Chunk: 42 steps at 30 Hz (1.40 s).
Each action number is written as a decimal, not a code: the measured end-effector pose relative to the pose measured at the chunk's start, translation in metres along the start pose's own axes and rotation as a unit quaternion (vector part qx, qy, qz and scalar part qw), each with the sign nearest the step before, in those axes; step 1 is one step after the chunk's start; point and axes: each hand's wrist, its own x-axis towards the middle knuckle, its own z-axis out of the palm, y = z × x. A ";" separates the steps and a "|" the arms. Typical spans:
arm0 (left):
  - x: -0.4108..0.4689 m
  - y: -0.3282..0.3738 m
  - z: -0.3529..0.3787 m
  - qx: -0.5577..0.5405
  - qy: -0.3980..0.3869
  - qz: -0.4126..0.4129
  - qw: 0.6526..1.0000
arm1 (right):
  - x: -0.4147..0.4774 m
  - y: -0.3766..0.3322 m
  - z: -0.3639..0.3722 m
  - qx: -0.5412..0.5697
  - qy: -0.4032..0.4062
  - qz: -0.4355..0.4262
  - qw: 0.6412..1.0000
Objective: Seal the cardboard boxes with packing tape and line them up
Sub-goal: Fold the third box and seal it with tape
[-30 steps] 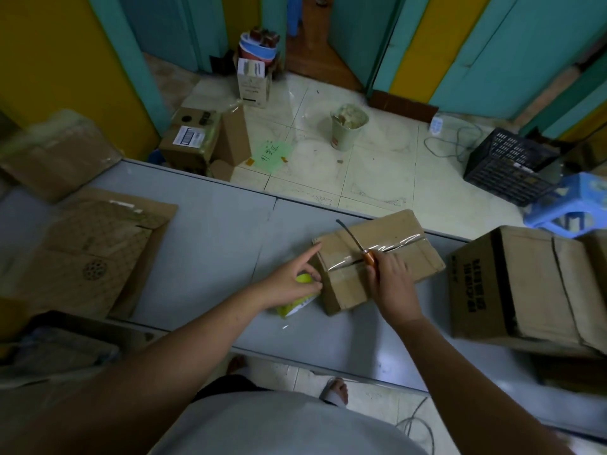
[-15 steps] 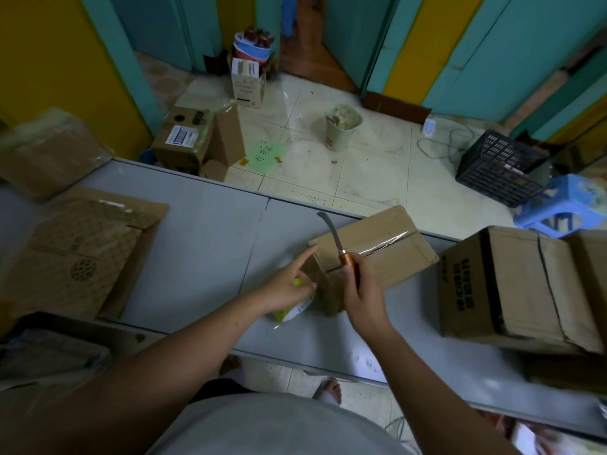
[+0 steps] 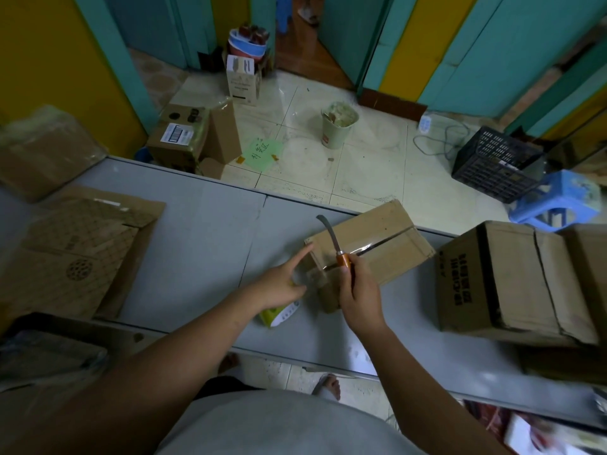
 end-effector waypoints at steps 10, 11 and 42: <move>-0.002 0.005 -0.005 -0.026 -0.019 0.001 0.999 | -0.039 -0.022 -0.046 0.020 -0.037 0.064 0.997; -0.002 0.005 -0.005 -0.024 -0.020 -0.001 1.000 | -0.045 -0.024 -0.050 0.007 -0.062 0.067 0.996; -0.009 0.015 -0.016 -0.055 -0.039 0.005 0.998 | -0.027 -0.078 -0.037 -0.202 -0.221 0.085 0.950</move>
